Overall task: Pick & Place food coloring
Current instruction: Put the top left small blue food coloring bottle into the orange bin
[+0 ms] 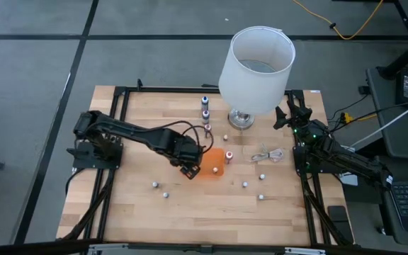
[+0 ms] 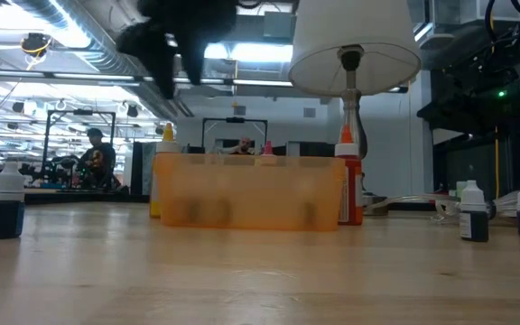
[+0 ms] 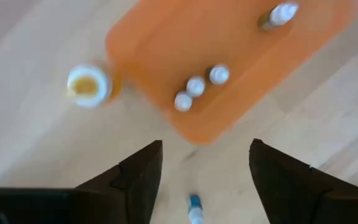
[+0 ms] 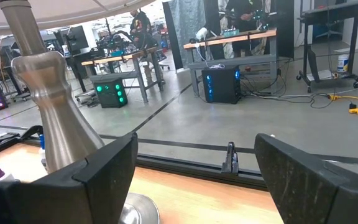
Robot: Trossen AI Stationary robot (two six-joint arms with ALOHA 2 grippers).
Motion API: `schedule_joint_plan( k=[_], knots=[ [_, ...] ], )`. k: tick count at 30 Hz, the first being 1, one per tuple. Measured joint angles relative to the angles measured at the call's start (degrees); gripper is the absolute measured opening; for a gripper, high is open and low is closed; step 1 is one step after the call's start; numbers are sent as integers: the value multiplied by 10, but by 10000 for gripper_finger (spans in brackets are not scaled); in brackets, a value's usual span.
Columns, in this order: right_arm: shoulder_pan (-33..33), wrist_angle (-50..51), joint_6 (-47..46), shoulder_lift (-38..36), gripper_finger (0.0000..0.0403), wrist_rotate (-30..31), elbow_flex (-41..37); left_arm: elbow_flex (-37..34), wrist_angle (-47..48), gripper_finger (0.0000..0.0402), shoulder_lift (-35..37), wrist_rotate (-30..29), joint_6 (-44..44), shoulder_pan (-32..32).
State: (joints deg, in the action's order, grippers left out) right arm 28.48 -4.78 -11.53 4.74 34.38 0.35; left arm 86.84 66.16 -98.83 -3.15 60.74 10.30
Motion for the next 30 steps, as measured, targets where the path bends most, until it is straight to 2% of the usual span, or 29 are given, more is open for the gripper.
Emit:
schedule_joint_plan(
  k=[5, 16, 25, 30],
  knots=[
    [0, 0, 0, 0, 323, 0, 0, -56, -4, 239, 34, 18, 75, 25],
    [0, 0, 0, 0, 323, 0, 0, -161, -42, 228, 73, 27, 229, 85],
    [0, 0, 0, 0, 323, 0, 0, -241, -120, 224, 84, 39, 280, 105],
    [0, 0, 0, 0, 323, 0, 0, -273, -132, 223, 83, 39, 288, 109]
  ],
)
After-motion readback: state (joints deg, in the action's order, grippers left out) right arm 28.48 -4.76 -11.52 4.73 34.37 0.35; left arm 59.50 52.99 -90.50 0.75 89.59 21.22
